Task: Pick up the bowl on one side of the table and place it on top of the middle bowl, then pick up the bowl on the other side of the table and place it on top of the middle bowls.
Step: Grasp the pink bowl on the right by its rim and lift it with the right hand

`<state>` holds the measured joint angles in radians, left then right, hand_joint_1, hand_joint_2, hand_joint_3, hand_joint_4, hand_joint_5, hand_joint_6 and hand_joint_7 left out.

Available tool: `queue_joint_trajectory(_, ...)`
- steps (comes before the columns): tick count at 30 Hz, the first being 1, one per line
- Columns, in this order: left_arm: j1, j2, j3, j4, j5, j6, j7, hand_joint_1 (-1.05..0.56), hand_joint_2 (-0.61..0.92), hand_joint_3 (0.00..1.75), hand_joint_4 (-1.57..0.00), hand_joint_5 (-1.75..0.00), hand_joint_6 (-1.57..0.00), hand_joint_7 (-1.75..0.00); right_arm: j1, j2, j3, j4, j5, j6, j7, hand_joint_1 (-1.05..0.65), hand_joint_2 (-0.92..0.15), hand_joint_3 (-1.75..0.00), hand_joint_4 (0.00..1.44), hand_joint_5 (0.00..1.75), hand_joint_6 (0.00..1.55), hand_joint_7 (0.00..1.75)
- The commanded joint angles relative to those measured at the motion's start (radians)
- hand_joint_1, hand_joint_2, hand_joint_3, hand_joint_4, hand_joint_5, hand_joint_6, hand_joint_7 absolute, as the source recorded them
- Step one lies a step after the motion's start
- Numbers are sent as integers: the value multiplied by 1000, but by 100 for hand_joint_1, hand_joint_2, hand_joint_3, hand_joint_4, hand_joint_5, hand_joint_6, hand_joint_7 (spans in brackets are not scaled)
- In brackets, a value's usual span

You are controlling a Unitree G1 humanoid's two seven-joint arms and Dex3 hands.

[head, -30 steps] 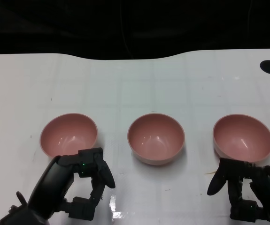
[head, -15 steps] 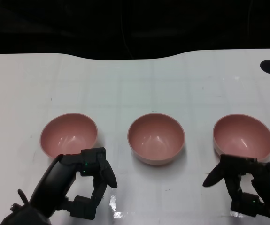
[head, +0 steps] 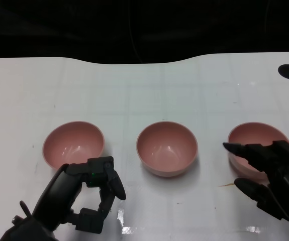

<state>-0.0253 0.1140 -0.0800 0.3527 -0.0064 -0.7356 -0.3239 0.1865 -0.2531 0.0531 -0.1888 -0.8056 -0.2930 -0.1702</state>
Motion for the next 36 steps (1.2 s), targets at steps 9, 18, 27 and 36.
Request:
queue_joint_trajectory(9, -1, 4, -5, 3, -19, 5, -8, -20, 29, 144, -88, -167, -86, -140, -10, -25, 56, -93, -209, 239, 68, -75, -84, 0, 0, 58, 14, 14)
queue_joint_trajectory(18, -6, 2, -4, 7, -12, 4, -3, -19, 29, 144, -87, -168, -86, -137, -107, -41, 132, -17, -334, 409, 176, -70, -83, 0, 1, 59, 16, 13)
queue_joint_trajectory(27, -4, 2, -3, 5, -3, -2, 4, -19, 29, 145, -88, -168, -87, -137, -230, -67, 199, 200, -366, 479, 149, -59, -86, 0, 19, 52, 28, 8)
queue_joint_trajectory(36, 1, 4, -1, -4, -2, 6, 4, -20, 29, 145, -88, -168, -86, -139, -278, -94, 241, 289, -329, 494, 108, -54, -88, 0, 35, 41, 39, 5)
